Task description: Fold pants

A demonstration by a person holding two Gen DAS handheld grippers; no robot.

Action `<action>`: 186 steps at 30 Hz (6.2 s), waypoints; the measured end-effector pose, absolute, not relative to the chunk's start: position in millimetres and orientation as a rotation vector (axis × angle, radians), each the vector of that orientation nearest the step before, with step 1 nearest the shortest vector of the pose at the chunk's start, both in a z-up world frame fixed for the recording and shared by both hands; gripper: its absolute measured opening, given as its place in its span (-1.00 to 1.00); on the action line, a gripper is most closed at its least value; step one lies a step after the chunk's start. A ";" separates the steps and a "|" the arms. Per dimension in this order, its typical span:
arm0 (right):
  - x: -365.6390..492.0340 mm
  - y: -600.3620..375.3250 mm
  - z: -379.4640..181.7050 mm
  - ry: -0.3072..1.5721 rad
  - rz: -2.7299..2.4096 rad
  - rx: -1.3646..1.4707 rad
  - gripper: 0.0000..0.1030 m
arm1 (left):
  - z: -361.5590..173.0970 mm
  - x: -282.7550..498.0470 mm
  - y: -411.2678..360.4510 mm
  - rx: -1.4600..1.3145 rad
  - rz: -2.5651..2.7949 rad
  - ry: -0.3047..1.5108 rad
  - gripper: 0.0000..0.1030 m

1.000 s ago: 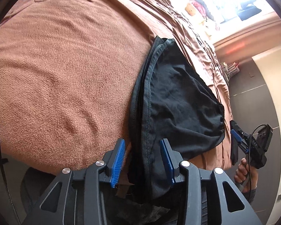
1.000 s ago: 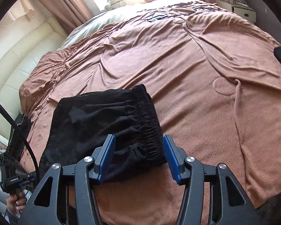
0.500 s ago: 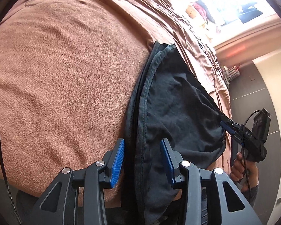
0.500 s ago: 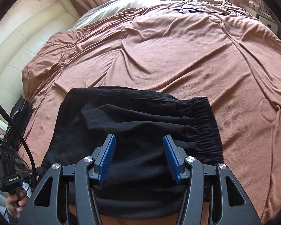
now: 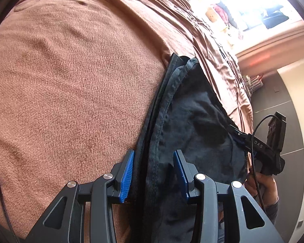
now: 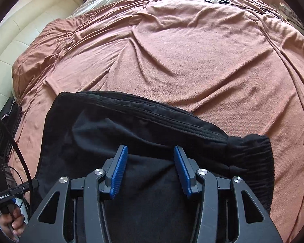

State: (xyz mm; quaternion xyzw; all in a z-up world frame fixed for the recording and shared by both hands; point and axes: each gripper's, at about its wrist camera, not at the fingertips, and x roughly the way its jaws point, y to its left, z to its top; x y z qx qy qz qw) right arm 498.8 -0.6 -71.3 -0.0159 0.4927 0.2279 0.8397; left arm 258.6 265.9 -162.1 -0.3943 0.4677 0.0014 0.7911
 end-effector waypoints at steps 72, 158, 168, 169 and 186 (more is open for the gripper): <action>551.4 91.0 -86.6 0.930 0.567 -0.550 -0.99 | -151.4 353.3 277.2 -0.753 0.015 1.058 -0.65; 352.6 -37.1 -101.3 1.026 0.619 0.104 -0.61 | -118.5 202.5 228.3 -0.949 -0.346 0.849 -0.79; 347.6 -75.9 -88.3 0.982 0.628 0.198 -0.61 | -75.5 234.3 194.2 -0.870 -0.415 0.836 -0.79; 346.2 -81.2 -85.8 0.975 0.629 0.208 -0.61 | -72.6 238.2 189.9 -0.861 -0.420 0.837 -0.79; 322.0 -154.2 -72.1 0.918 0.539 0.251 -0.61 | -70.5 295.9 101.6 -0.769 -0.490 0.943 -0.79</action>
